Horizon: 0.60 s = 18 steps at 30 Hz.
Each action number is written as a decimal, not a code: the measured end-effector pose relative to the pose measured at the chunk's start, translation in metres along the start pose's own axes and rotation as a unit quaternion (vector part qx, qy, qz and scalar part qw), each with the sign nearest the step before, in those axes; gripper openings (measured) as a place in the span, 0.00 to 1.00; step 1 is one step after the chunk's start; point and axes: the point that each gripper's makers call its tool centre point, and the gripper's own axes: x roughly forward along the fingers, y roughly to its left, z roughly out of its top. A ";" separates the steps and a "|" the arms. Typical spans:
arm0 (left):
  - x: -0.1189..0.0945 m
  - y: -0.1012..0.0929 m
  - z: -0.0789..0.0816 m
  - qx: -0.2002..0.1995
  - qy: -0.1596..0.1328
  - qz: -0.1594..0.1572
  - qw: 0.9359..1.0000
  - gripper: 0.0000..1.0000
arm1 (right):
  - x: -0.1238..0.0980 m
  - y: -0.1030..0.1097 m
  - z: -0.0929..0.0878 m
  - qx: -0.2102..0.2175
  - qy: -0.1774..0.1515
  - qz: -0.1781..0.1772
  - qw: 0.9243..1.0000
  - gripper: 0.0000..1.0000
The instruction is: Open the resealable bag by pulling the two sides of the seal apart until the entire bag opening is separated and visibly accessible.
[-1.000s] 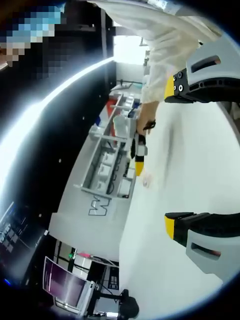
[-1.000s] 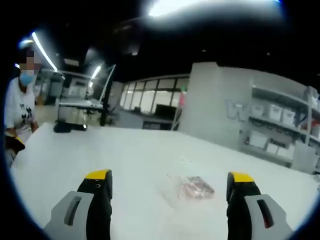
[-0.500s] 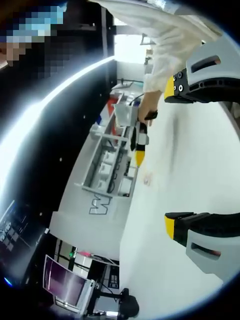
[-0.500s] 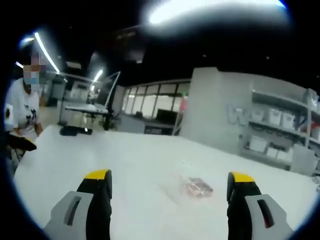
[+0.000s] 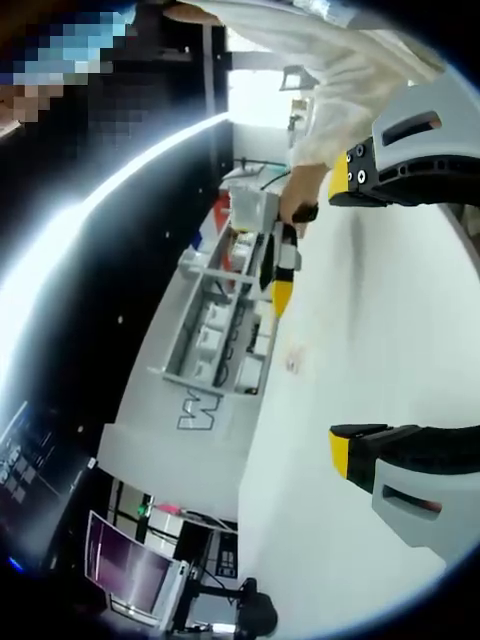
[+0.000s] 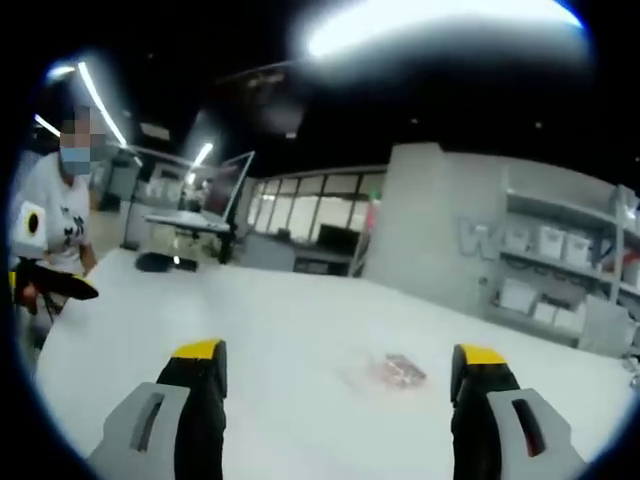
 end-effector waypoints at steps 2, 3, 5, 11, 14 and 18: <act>0.000 0.000 -0.001 0.000 0.000 0.001 1.000 0.88 | -0.006 0.001 0.002 0.000 -0.004 -0.001 1.000 0.94; 0.001 0.000 -0.001 0.000 0.001 0.001 1.000 0.88 | -0.009 0.002 0.003 -0.002 -0.008 -0.001 1.000 0.93; 0.001 0.000 -0.002 0.000 0.002 0.000 1.000 0.87 | -0.013 0.001 0.004 -0.004 -0.011 -0.003 1.000 0.93; 0.002 -0.002 -0.002 0.000 0.005 -0.002 1.000 0.87 | -0.022 0.002 0.003 -0.006 -0.009 -0.005 1.000 0.94; 0.002 -0.001 -0.002 -0.001 0.005 0.000 1.000 0.87 | -0.030 0.003 0.003 -0.005 -0.014 -0.010 1.000 0.94; 0.002 0.000 -0.004 -0.003 0.006 0.001 1.000 0.87 | -0.041 0.003 -0.002 -0.006 -0.014 -0.017 1.000 0.93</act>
